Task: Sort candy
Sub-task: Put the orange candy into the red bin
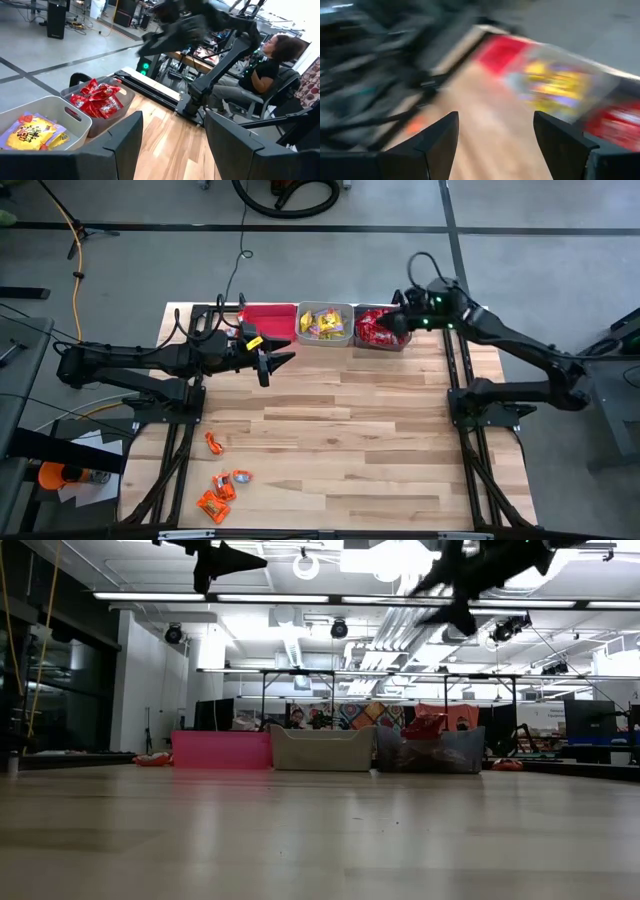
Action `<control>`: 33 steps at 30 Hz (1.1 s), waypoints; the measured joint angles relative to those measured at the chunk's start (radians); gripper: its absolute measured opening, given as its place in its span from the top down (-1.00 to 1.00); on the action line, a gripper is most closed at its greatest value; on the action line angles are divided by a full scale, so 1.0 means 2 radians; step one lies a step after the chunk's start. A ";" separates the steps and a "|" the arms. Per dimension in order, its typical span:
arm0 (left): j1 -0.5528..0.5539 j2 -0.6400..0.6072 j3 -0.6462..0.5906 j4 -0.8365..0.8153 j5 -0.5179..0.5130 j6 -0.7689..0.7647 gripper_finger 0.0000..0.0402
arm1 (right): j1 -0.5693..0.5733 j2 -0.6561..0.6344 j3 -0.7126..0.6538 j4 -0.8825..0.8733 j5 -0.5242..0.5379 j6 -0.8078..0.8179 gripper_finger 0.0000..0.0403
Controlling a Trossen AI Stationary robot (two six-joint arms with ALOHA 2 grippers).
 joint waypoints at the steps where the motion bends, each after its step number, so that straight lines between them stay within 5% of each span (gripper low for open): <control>1: 0.000 0.000 0.000 0.000 0.000 0.000 -0.01 | 0.017 -0.008 0.000 0.012 -0.015 0.002 -0.25; 7: 0.000 0.000 0.000 0.000 0.006 -0.021 -0.01 | 0.155 -0.026 0.000 0.062 -0.011 0.009 -0.25; 15: 0.000 0.000 0.000 0.000 0.008 0.002 -0.01 | 0.314 0.010 0.000 0.127 0.095 -0.089 -0.25; 22: 0.000 0.000 0.000 0.001 0.008 0.004 -0.01 | 0.334 0.018 0.000 0.136 0.172 -0.110 -0.25; 27: -0.009 0.001 0.018 -0.017 0.045 0.010 -0.01 | 0.331 0.016 0.000 0.138 0.181 -0.083 -0.25; 33: -0.102 0.022 0.117 -0.232 0.072 0.006 -0.01 | 0.331 0.016 0.000 0.139 0.182 -0.117 -0.25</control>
